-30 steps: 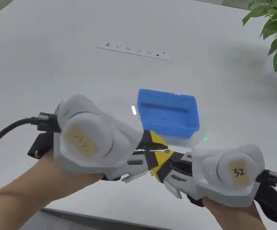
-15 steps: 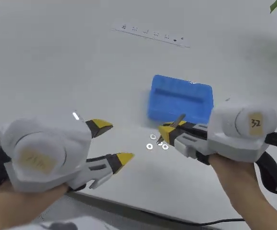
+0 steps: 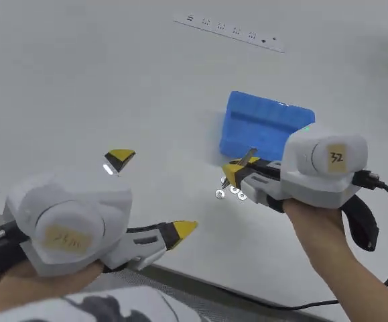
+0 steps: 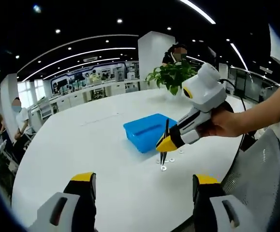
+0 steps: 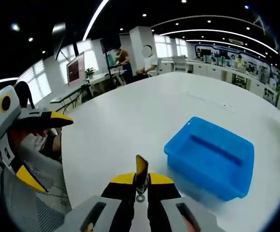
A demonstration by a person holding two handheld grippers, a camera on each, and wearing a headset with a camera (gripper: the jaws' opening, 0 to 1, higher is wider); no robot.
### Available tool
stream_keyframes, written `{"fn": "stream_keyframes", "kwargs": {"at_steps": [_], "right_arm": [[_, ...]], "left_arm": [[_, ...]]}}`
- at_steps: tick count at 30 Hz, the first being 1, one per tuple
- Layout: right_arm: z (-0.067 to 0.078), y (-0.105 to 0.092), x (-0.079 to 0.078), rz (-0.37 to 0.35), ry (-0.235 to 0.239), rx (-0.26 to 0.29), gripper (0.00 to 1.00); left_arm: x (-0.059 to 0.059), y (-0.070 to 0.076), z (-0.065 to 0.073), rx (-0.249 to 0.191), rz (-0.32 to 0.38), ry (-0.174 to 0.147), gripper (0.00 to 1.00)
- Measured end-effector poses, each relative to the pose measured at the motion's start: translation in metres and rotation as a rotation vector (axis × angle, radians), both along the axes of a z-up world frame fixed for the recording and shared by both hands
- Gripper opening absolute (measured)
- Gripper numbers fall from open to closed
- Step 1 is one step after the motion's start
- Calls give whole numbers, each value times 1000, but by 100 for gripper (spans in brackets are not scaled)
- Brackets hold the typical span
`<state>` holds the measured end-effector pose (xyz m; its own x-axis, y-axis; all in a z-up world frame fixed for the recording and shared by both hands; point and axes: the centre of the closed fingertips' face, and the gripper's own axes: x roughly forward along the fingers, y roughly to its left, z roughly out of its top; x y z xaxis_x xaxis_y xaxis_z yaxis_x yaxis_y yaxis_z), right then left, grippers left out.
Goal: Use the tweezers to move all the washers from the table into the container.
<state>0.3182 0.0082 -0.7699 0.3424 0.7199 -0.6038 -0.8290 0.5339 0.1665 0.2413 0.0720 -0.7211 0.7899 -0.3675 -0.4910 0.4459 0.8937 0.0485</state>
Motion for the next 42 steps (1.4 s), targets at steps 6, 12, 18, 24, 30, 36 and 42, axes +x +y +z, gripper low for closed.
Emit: {"fn": "stream_keyframes", "kwargs": {"at_steps": [6,12,18,24,30,36,42], "right_arm": [[-4,-2,0,3,-15,-19,5],[-7,-2,0,-7,-5,-16,5],[-9,-3,0,-14,-18,-20,5],[-9,-1,-2,-7,-34,-23,5],[-9,0,-1,-12,-34,-46,4],[7,0,-2,-13,-32,-24,4],[42,-2,6,-28,-59,33,4]], "left_arm": [[5,7,4,-20,53,-23,86],[3,4,2,41,39,-24,84],[3,7,-2,89,32,-30,86],[4,11,-5,78,43,-21,90],[5,13,-7,70,61,-1,96],[5,13,-8,55,64,2,95],[5,14,-6,38,71,0,96]]}}
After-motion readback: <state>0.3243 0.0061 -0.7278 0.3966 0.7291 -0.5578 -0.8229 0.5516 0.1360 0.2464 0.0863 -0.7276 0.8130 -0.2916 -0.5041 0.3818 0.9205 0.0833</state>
